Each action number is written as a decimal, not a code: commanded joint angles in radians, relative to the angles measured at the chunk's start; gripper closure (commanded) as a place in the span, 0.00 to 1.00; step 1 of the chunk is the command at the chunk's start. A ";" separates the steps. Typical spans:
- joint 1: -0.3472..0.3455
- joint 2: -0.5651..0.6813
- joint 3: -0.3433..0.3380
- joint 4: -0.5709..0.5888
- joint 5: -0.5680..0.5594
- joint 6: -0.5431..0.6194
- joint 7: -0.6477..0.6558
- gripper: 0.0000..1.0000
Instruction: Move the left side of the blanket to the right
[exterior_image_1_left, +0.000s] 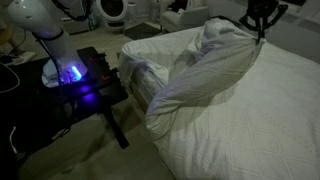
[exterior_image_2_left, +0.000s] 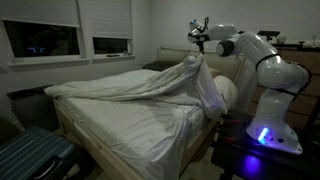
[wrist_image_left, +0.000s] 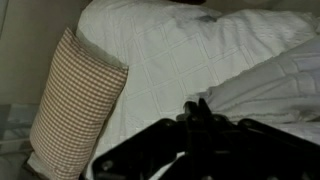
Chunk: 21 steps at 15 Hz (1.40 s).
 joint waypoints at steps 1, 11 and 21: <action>-0.037 0.028 -0.024 0.108 0.008 -0.077 0.088 0.99; 0.077 0.060 -0.016 0.157 -0.044 -0.187 0.062 0.20; 0.234 0.072 0.089 0.165 0.043 -0.383 -0.168 0.00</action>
